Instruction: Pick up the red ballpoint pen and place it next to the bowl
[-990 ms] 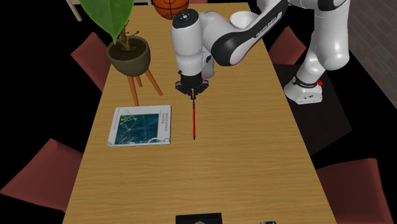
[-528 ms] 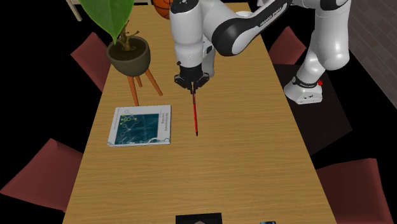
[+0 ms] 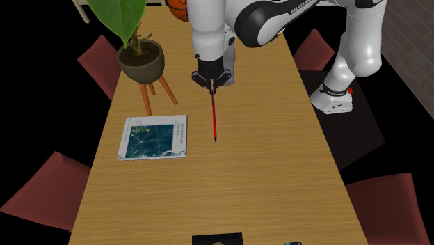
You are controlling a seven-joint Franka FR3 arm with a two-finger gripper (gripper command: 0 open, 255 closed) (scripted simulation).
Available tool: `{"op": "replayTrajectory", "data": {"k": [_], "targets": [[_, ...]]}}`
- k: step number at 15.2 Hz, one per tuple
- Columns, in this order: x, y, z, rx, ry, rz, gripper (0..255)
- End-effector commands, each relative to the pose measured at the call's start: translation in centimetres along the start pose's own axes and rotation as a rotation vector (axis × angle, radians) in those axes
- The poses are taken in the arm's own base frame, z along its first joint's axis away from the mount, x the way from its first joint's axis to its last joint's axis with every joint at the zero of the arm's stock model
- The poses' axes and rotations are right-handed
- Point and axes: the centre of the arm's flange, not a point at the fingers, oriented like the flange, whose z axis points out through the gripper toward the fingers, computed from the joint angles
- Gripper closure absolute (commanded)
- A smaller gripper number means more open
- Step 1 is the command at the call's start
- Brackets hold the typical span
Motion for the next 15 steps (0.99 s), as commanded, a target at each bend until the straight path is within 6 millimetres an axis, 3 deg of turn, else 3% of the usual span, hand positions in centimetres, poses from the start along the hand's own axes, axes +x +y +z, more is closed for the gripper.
{"op": "replayTrajectory", "data": {"k": [1, 15], "targets": [[2.1, 1.3, 0.0, 0.000, 0.000, 0.000, 255], [17.6, 11.4, 0.9, 0.000, 0.000, 0.000, 255]]}}
